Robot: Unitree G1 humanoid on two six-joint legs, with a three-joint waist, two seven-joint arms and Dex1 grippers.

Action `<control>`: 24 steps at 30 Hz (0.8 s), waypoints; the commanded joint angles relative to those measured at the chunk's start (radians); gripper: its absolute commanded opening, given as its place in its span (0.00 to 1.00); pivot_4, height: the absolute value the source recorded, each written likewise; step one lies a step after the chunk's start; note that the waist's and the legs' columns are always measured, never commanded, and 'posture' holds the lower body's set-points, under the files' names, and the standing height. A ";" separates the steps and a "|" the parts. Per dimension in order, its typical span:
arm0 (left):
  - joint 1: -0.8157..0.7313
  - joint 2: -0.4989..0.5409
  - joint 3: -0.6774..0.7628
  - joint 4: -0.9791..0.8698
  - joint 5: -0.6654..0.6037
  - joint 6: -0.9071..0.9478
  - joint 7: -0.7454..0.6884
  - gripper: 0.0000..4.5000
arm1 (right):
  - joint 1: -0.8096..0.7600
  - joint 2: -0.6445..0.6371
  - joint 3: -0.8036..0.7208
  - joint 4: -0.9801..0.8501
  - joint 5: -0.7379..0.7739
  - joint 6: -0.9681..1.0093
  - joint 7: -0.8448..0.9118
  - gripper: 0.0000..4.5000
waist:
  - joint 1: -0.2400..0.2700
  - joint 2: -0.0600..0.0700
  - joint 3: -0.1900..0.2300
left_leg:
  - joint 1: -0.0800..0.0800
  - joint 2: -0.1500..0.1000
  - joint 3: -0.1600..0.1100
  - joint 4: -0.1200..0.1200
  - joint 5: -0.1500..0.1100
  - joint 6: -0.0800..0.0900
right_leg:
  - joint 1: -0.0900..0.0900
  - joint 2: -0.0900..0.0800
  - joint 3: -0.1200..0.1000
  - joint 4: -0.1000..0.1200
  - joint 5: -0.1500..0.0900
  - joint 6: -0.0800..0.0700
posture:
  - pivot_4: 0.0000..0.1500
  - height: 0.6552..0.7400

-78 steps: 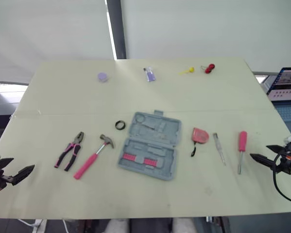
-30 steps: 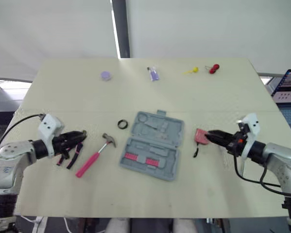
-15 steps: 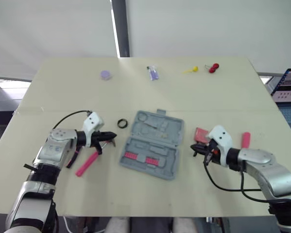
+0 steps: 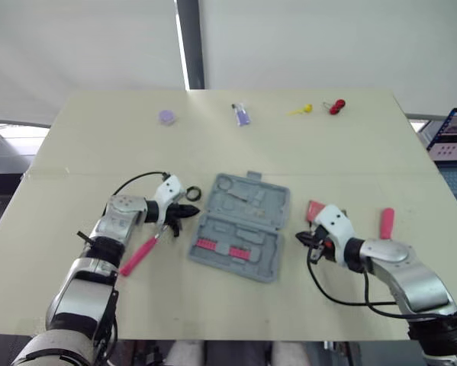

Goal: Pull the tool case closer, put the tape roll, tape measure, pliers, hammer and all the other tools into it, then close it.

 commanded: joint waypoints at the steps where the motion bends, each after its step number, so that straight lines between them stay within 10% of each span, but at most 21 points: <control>1: -0.035 -0.013 0.002 0.043 0.022 -0.041 0.004 0.01 | -0.007 0.018 0.008 -0.012 -0.011 -0.009 -0.017 0.01 | 0.000 0.000 0.000 | 0.000 0.000 0.000 0.000 0.000 0.000 | 0.000 0.000 0.000 0.000 0.000 0.000 | 1.00 1.00; 24: -0.037 -0.080 0.002 0.069 0.051 -0.067 0.015 0.01 | -0.075 0.117 0.059 0.033 -0.069 -0.016 -0.034 0.01 | -0.001 0.000 0.000 | 0.000 0.000 0.000 0.001 0.000 0.000 | 0.000 0.000 0.000 0.002 0.000 0.000 | 1.00 1.00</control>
